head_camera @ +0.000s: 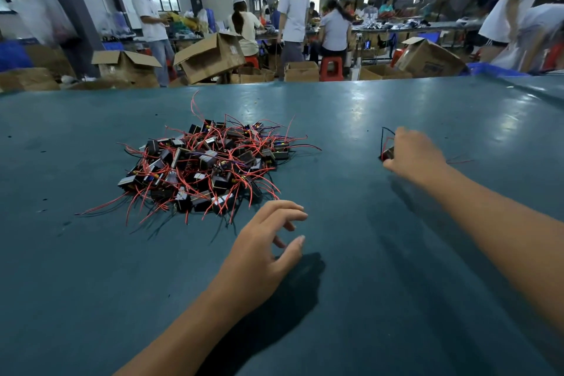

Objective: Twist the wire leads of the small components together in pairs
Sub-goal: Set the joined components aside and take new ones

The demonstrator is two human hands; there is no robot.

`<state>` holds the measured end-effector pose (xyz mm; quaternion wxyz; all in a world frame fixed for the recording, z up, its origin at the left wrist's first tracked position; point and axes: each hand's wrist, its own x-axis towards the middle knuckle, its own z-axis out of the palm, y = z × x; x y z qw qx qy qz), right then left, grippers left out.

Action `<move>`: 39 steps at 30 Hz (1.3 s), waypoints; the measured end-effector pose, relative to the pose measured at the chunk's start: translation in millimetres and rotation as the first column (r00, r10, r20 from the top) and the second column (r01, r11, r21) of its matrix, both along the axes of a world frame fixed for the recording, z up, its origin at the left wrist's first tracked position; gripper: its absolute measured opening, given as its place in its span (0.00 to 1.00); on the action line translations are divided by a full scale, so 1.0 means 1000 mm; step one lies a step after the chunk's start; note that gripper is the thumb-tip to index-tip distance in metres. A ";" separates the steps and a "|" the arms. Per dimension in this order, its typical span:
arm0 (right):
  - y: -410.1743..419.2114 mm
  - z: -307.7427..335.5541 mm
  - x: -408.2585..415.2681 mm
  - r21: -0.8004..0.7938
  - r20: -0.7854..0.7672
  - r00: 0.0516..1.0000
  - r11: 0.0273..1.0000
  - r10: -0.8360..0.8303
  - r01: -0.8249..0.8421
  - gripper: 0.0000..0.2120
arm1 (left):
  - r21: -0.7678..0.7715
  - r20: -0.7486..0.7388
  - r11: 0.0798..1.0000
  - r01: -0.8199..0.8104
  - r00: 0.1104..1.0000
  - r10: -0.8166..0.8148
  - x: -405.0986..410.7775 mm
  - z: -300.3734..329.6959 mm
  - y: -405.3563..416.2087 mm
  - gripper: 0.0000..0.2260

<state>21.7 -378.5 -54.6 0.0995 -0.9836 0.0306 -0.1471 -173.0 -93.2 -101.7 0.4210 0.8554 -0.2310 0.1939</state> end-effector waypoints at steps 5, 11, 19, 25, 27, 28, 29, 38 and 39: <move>-0.037 -0.020 0.039 0.369 0.079 0.949 0.893 -0.306 0.257 0.30 | 0.010 0.036 0.998 -0.054 0.998 0.053 0.003 -0.001 0.004 0.11; 0.031 -0.041 0.037 -0.097 0.567 0.797 0.978 0.208 -0.186 0.23 | 0.025 0.015 0.997 -0.077 0.997 0.077 0.003 -0.001 0.003 0.08; 0.155 -0.017 0.021 -0.046 0.282 0.855 0.897 0.434 -0.440 0.10 | 0.036 0.014 0.989 -0.144 0.989 0.144 0.006 0.000 0.009 0.07; 0.219 -0.009 0.028 0.068 -0.013 0.866 0.864 0.500 -0.498 0.15 | 0.034 0.003 0.980 -0.196 0.981 0.196 0.010 0.001 0.014 0.06; 0.219 -0.015 0.035 0.051 -0.014 0.890 0.890 0.455 -0.454 0.17 | 0.032 -0.014 0.981 -0.193 0.981 0.193 0.012 -0.001 0.016 0.05; 0.219 -0.017 0.038 0.033 -0.012 0.893 0.893 0.450 -0.450 0.17 | 0.027 -0.018 0.979 -0.201 0.979 0.202 0.014 -0.002 0.018 0.05; 0.217 -0.021 0.040 0.015 -0.013 0.889 0.889 0.457 -0.457 0.17 | 0.022 -0.019 0.977 -0.214 0.977 0.214 0.015 -0.002 0.019 0.05; 0.193 -0.025 0.026 0.199 0.180 0.886 0.867 0.426 -0.457 0.12 | 0.014 -0.042 0.975 -0.222 0.974 0.222 0.021 -0.008 0.019 0.04; 0.188 -0.023 0.019 0.197 0.223 0.882 0.867 0.415 -0.457 0.11 | 0.012 -0.039 0.976 -0.218 0.975 0.218 0.021 -0.009 0.019 0.04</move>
